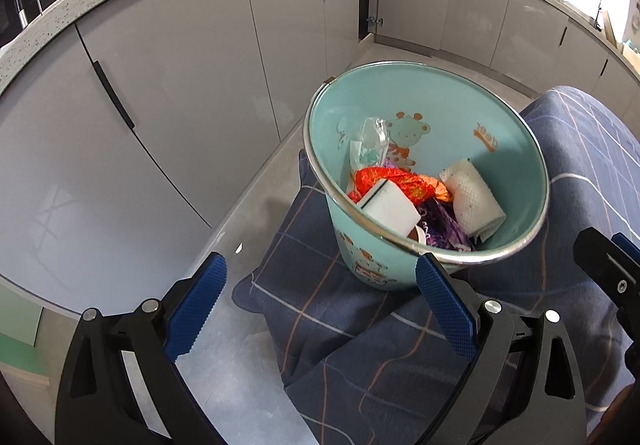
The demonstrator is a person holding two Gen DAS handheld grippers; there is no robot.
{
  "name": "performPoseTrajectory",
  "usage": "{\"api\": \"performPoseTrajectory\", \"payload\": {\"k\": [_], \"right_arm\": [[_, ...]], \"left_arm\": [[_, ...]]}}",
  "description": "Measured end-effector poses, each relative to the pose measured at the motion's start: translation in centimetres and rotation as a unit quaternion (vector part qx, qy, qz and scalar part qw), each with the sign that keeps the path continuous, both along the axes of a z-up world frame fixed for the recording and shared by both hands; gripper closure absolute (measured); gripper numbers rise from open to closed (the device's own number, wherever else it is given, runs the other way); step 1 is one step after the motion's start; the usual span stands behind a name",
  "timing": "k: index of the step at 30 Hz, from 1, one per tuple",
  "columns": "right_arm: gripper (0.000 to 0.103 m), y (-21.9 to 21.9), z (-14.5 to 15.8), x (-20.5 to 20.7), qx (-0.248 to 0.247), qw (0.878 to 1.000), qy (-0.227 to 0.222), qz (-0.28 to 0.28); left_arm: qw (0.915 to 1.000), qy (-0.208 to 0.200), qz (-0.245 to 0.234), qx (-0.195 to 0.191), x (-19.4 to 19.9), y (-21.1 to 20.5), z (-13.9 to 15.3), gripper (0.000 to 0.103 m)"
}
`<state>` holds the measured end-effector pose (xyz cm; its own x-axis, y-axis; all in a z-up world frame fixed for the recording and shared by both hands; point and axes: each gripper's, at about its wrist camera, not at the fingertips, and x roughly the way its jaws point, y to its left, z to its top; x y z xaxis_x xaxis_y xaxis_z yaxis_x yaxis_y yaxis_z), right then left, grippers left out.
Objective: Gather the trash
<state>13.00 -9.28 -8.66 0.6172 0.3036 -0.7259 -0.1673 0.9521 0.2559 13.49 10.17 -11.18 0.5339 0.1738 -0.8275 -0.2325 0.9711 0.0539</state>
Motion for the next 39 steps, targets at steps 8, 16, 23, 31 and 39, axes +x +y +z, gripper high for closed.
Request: {"api": "performPoseTrajectory", "payload": {"k": [8,16,23,31,39], "right_arm": [[0.019,-0.4,0.1,-1.1,0.003,1.0,0.001,0.006],[0.019,-0.8,0.6,-2.4,0.006,1.0,-0.008,0.014],[0.019,-1.1,0.9,-3.4,0.004,1.0,-0.013,0.022],[0.019,-1.9,1.7,-4.8,0.003,0.999,-0.023,0.023],[0.019,-1.6,2.9,-6.5,-0.016,0.999,-0.043,0.024]], "left_arm": [[1.0,0.001,-0.004,0.006,-1.1,-0.7,0.4,0.009],[0.9999,-0.005,-0.002,0.015,-2.8,-1.3,1.1,0.009],[0.9996,0.002,-0.012,0.027,-4.0,-2.2,1.0,0.009],[0.9967,-0.013,-0.034,0.073,-5.7,-2.8,2.4,0.009],[0.9961,-0.062,-0.026,0.057,-7.4,-1.5,5.2,0.009]]}}
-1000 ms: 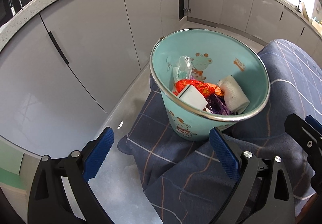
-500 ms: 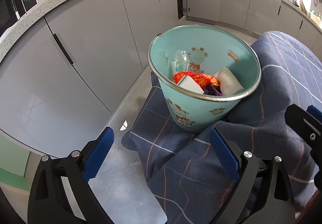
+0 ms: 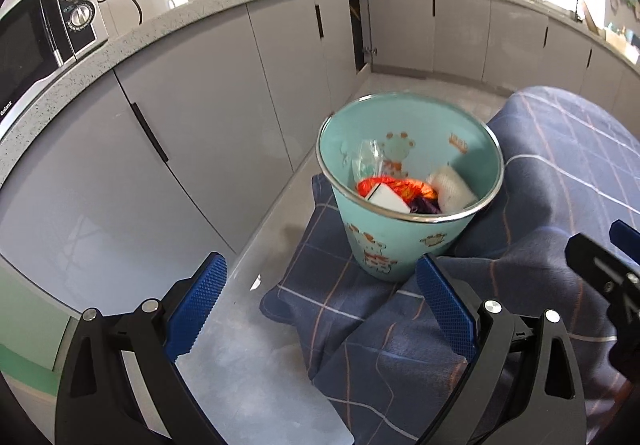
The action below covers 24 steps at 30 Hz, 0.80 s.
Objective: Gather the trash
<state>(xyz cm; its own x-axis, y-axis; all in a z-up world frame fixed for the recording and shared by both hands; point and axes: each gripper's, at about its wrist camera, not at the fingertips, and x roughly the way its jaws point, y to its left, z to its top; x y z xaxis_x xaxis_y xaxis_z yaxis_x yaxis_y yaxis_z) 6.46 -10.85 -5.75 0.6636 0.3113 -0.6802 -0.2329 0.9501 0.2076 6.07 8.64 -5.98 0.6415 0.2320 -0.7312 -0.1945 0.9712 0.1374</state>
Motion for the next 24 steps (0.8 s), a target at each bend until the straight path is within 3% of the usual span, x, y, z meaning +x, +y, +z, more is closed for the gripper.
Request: {"api": "performPoseTrajectory", "payload": {"k": [19,24], "right_arm": [[0.019,0.4,3.2,-3.8,-0.03,0.998,-0.056,-0.018],[0.019,0.0,4.2,-4.8,-0.028,0.996,-0.076,-0.025]], "left_arm": [[0.9971,-0.057,-0.004,-0.051,-3.3,0.3,2.1,0.008],[0.9946,-0.091,-0.006,-0.05,-4.4,0.1,3.7,0.006]]}}
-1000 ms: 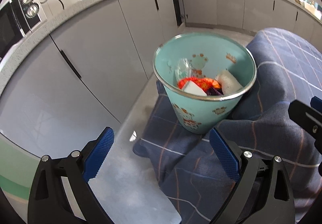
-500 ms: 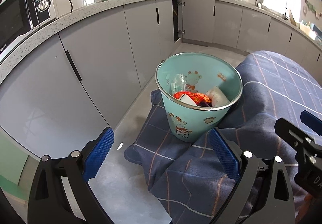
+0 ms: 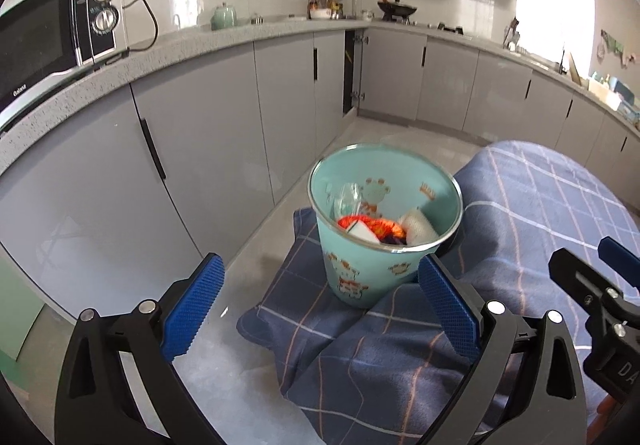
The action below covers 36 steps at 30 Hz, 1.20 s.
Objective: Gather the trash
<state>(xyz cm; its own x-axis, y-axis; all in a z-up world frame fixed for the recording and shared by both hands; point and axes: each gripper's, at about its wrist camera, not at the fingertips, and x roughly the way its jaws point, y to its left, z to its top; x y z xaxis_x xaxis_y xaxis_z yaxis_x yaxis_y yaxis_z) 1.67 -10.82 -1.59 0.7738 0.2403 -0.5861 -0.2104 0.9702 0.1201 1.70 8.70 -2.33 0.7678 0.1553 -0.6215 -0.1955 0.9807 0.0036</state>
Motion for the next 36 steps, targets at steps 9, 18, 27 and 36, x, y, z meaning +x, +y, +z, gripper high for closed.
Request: {"api": "performPoseTrajectory", "payload": {"k": [9,18,27,36], "right_arm": [[0.014,0.0,2.4,-1.8,0.004,0.999,-0.047,-0.002],[0.006,-0.8,5.1,-3.2,0.034,0.994,-0.099,-0.017],[0.005,-1.0,7.7,-4.0,0.06,0.988,-0.14,-0.022],[0.005,-0.7,8.4,-5.4,0.06,0.983,-0.172,-0.027]], "left_arm": [[0.9966,-0.078,0.006,0.026,-2.3,-0.6,3.4,0.006],[0.9903,-0.134,0.008,0.037,-3.8,-0.7,6.1,0.006],[0.9831,-0.18,0.002,0.035,-5.2,-0.8,8.1,0.006],[0.9798,-0.197,-0.006,0.033,-6.0,-1.0,8.5,0.006]]}}
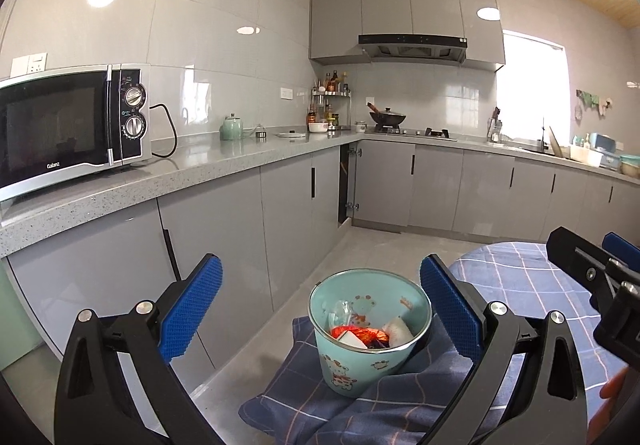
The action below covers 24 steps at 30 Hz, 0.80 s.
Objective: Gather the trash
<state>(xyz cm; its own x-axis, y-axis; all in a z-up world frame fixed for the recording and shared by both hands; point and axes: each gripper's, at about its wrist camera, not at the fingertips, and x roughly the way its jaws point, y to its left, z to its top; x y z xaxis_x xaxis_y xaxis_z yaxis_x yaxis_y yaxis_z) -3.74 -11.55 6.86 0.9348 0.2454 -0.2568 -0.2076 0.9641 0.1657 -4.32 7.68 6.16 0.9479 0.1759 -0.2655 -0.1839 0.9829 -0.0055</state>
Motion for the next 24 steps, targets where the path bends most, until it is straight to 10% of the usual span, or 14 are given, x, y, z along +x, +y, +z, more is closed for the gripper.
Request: {"api": "performPoseTrajectory", "payload": {"k": [24], "right_arm": [[0.005,-0.19,-0.65,-0.46,0.005,1.0,0.004,-0.004]], "left_arm": [[1.0,-0.002,-0.003,0.002,-0.03,0.07,0.1,0.006]]}}
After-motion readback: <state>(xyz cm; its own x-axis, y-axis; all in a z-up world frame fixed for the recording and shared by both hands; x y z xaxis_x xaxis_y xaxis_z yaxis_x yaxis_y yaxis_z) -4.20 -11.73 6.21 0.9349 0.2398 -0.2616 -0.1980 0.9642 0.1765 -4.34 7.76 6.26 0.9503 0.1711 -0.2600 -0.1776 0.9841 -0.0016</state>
